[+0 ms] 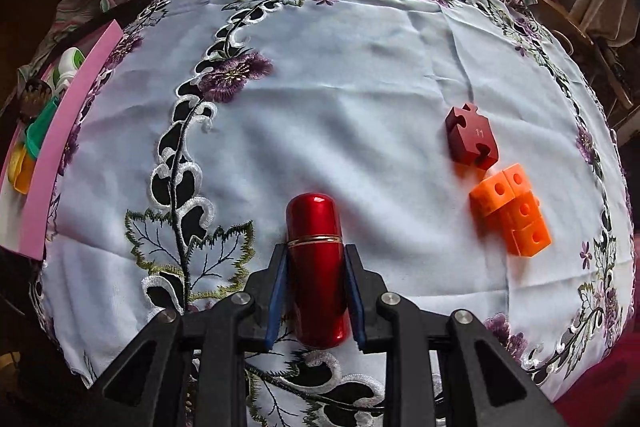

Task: Organize rigid objects
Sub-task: 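Carry the magenta funnel toward the tray while the right gripper grasps the red cylinder, then lower the magenta funnel into the tray and open the left gripper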

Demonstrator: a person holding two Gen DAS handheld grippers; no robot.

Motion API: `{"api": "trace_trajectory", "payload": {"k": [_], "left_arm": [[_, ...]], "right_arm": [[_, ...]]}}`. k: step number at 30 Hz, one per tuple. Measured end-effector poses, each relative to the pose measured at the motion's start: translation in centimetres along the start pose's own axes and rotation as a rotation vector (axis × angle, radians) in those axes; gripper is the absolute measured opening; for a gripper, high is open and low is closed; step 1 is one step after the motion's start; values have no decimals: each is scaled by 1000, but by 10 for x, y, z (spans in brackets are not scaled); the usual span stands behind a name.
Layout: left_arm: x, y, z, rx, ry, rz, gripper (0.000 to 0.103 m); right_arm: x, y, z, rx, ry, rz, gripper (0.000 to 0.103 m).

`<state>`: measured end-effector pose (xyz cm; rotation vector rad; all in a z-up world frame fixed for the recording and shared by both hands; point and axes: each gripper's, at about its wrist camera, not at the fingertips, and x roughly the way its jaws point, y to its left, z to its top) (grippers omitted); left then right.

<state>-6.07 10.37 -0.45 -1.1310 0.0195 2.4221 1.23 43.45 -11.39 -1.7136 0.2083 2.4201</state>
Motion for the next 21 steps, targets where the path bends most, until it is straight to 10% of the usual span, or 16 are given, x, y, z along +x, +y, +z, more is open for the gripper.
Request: {"api": "trace_trajectory", "payload": {"k": [8, 21], "left_arm": [[-10, 55, -28, -54, -18, 194, 32], [-8, 77, -48, -102, 8, 223, 32]], "right_arm": [[3, 11, 3, -46, -17, -41, 26], [4, 14, 1, -80, -40, -67, 26]]}}
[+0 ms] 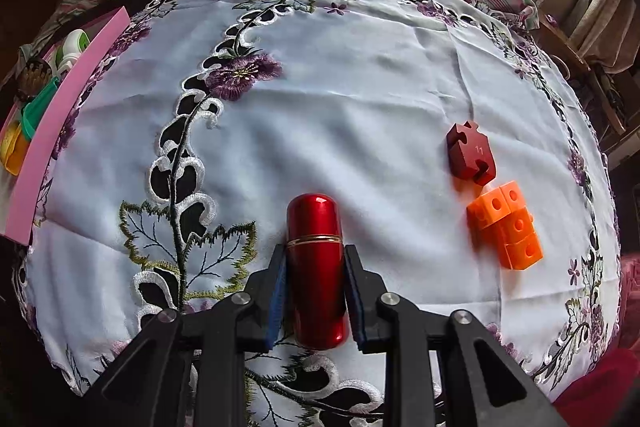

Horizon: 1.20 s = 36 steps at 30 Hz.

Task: Organize rigid objects
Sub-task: 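Lower the magenta funnel into the tray and open the left gripper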

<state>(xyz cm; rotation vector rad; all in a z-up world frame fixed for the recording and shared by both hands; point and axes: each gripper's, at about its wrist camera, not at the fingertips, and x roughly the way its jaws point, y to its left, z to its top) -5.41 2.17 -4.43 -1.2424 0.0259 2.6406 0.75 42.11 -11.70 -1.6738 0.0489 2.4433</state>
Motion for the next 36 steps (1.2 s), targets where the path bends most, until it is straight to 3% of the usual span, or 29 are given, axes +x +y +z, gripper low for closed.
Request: {"api": "trace_trajectory", "payload": {"k": [11, 20, 25, 28, 36], "left_arm": [[6, 14, -10, -90, 60, -67, 32], [18, 9, -13, -78, 104, -84, 32], [36, 4, -1, -86, 121, -95, 32], [41, 1, 15, -98, 92, -109, 32], [88, 3, 39, -265, 161, -234, 32]], "right_arm": [[-1, 1, -1, -11, -8, -1, 26], [-1, 2, 0, -21, -12, -3, 26], [-1, 1, 0, -19, -12, 3, 26], [-1, 2, 0, -25, -13, 0, 26], [-1, 1, -1, -16, -15, 2, 26]]}}
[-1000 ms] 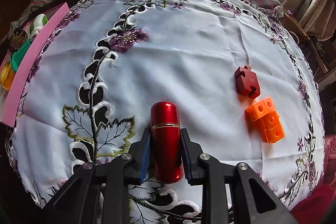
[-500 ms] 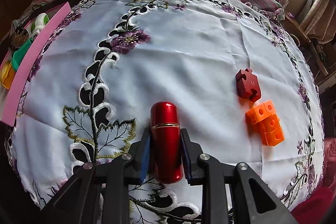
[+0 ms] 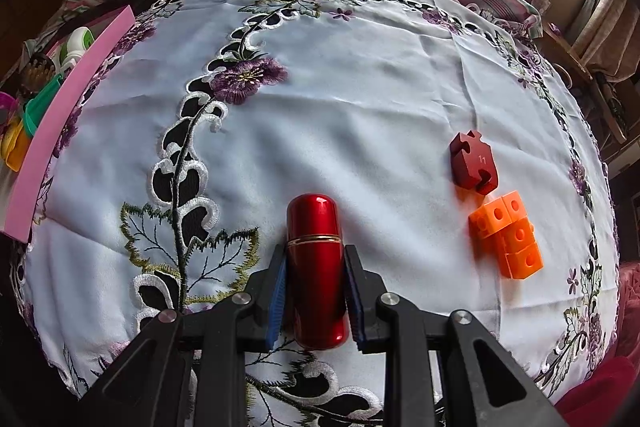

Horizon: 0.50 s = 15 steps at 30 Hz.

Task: Organize rigid objects
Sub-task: 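Lower the magenta funnel into the tray and open the left gripper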

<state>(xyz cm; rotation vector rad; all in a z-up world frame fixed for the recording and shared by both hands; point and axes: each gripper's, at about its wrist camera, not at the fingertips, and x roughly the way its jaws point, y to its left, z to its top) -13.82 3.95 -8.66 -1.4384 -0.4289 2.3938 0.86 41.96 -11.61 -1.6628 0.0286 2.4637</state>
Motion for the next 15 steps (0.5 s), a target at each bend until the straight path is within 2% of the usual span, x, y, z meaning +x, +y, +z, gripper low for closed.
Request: {"api": "trace_trajectory", "payload": {"k": [1, 5, 11, 15], "left_arm": [[5, 1, 2, -19, 5, -21, 32], [11, -4, 7, -1, -1, 29, 33], [-7, 1, 8, 24, -18, 53, 52], [-29, 6, 2, 25, -63, 70, 54]], "right_arm": [[0, 0, 0, 2, 0, 1, 26], [0, -2, 0, 11, 2, 9, 26], [0, -2, 0, 9, 2, 9, 26], [0, 0, 0, 0, 0, -3, 26]]}}
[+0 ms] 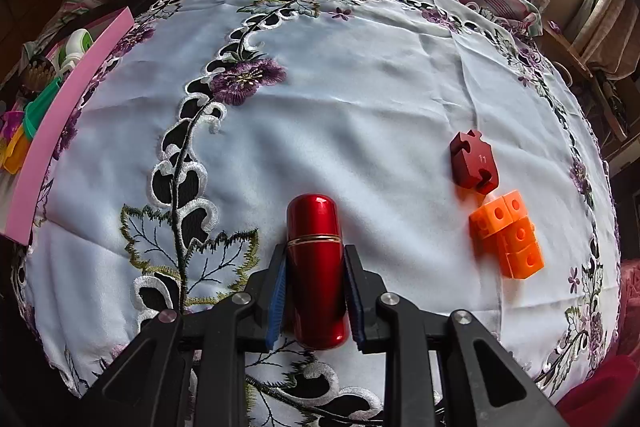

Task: Organize rigid objects
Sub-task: 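Lower the magenta funnel into the tray and open the left gripper, then carry the red cylinder into the tray and open the right gripper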

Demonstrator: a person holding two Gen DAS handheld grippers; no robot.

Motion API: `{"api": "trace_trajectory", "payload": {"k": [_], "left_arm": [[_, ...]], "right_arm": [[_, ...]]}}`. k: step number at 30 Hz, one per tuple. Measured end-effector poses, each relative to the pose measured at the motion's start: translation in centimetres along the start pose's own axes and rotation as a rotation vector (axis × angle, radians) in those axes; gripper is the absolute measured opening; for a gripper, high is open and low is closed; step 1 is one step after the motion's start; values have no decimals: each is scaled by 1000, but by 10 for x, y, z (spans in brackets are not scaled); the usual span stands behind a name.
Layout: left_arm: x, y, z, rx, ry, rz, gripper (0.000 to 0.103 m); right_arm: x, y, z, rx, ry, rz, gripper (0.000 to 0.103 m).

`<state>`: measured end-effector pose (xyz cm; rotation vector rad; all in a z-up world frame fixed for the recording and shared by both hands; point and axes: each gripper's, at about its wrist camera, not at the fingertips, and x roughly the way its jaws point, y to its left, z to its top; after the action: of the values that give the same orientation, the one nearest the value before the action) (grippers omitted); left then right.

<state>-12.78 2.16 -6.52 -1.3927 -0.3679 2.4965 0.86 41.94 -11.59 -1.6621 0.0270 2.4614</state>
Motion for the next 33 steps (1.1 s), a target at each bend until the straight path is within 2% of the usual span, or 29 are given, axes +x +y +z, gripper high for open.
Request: {"api": "trace_trajectory", "payload": {"k": [2, 6, 9, 13, 15, 20, 26, 29, 33], "left_arm": [[-11, 1, -3, 12, -21, 5, 54], [-39, -4, -14, 93, -85, 86, 54], [-59, -6, -25, 142, -136, 120, 60], [-76, -1, -35, 152, -154, 121, 62], [-81, 1, -39, 152, -156, 125, 62], [-89, 6, -50, 155, -166, 138, 62], [-94, 13, -57, 150, -164, 147, 62], [-95, 16, -57, 146, -166, 148, 62], [-98, 18, -57, 145, -175, 147, 62]], "right_arm": [[0, 1, 0, -6, -1, -5, 26], [-1, -1, 1, 8, 3, 1, 26], [-5, -7, 3, 60, 0, -4, 26], [-27, -19, 7, 179, -58, 36, 25], [-41, -10, 12, 173, -91, 59, 25], [-68, 43, 26, 77, -146, 151, 25], [-89, 133, 37, -99, -173, 288, 25], [-93, 177, 38, -190, -164, 348, 25], [-93, 226, 40, -300, -134, 375, 25]]}}
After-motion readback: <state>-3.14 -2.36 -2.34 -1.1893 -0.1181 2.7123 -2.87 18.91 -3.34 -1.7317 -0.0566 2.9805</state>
